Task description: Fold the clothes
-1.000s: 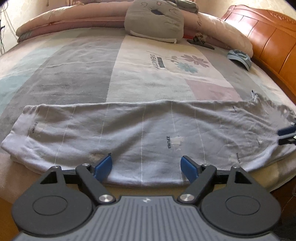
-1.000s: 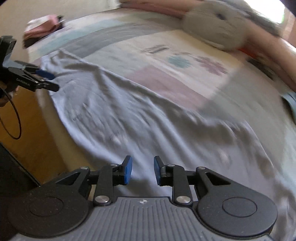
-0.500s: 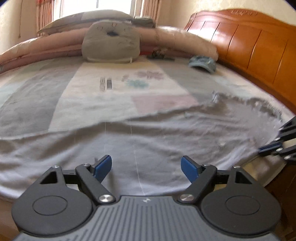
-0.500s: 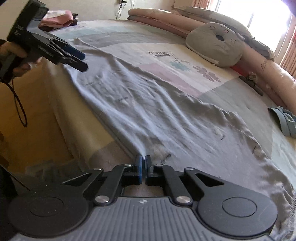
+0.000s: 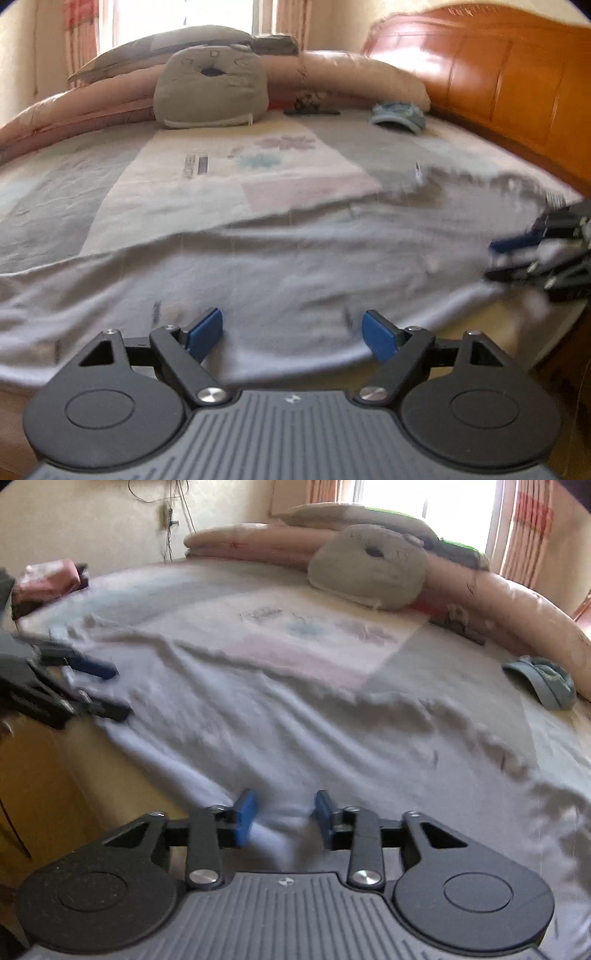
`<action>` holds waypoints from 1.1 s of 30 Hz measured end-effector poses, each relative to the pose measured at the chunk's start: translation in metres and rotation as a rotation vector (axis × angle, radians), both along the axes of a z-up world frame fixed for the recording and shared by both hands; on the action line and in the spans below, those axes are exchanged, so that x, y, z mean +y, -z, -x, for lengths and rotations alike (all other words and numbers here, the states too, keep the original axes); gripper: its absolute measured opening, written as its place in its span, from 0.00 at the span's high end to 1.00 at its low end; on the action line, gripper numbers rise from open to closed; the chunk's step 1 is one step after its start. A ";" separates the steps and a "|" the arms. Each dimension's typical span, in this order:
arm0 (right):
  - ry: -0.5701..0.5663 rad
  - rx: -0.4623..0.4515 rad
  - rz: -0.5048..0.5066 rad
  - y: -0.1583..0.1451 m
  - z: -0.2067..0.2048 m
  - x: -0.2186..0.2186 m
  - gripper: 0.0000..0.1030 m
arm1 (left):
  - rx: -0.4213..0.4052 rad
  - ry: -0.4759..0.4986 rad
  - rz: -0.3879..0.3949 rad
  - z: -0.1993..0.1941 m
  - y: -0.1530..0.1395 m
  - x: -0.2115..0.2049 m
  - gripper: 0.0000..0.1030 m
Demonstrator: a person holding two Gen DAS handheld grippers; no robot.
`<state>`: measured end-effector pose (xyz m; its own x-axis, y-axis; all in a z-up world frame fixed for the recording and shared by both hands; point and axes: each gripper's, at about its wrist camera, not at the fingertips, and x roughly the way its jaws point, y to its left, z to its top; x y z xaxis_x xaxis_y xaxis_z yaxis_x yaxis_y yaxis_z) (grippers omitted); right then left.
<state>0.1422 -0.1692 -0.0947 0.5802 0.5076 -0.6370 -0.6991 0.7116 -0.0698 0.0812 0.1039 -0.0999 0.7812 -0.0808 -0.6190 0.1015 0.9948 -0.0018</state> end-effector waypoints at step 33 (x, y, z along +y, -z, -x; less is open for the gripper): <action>-0.100 0.266 0.024 -0.026 -0.108 0.092 0.17 | 0.207 -0.108 0.205 -0.060 -0.024 0.072 0.14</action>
<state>0.2506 -0.0776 -0.0683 0.3388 0.5368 -0.7727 -0.7617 0.6386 0.1096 0.1414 0.1758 -0.0757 0.6510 -0.1435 -0.7454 -0.0286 0.9766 -0.2129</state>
